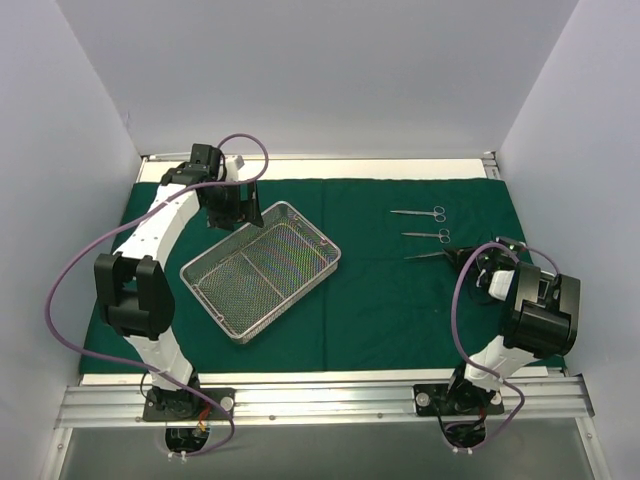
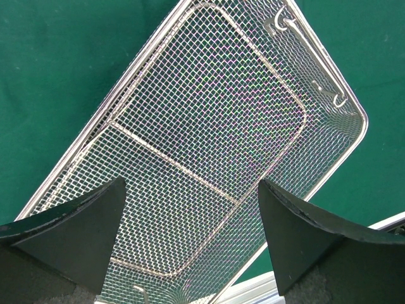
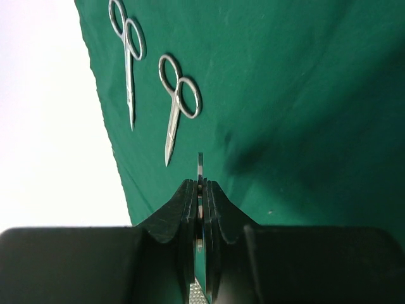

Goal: Open and lay out the surgical kit
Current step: Place the medical item in the surgical kit, then adjust the container in the surgical kit, then pick up the medical item from the container.

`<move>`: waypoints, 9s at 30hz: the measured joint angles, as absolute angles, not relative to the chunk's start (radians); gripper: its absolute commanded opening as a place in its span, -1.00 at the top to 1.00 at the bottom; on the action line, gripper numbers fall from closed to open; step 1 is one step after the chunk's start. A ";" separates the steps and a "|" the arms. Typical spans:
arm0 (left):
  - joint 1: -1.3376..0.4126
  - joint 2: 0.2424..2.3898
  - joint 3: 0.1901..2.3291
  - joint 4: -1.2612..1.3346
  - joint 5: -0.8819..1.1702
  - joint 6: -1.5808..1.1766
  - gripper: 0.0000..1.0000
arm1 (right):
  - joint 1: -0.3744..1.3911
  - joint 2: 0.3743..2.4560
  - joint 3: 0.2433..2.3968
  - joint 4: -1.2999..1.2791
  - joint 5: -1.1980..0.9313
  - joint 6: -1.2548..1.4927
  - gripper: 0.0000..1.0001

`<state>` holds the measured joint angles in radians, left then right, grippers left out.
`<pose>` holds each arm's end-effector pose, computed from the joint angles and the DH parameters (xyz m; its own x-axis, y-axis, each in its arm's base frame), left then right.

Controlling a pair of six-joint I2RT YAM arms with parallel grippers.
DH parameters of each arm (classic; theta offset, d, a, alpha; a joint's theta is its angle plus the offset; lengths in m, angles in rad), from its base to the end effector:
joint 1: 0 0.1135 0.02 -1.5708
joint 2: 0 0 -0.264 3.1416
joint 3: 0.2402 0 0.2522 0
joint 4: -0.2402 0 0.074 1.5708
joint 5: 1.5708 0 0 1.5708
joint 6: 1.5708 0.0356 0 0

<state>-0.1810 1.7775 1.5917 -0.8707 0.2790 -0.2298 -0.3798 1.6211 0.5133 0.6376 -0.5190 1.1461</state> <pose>0.3713 -0.0779 0.2914 -0.9037 -0.0572 -0.4244 0.1032 0.9327 -0.3455 0.2758 -0.0911 0.1373 -0.2542 0.9534 -0.1626 0.3468 0.2468 0.9049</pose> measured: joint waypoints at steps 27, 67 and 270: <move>-0.155 1.811 1.607 -0.870 0.323 -0.233 -0.87 | -0.389 1.700 0.462 0.789 -0.487 1.238 1.00; -0.156 1.812 1.594 -0.849 0.334 -0.233 -0.87 | -0.377 1.502 0.742 -0.134 -0.410 0.896 -0.16; -0.530 1.927 1.326 -0.598 -0.063 0.040 0.95 | 0.196 1.703 1.250 -0.366 -0.522 0.543 -0.20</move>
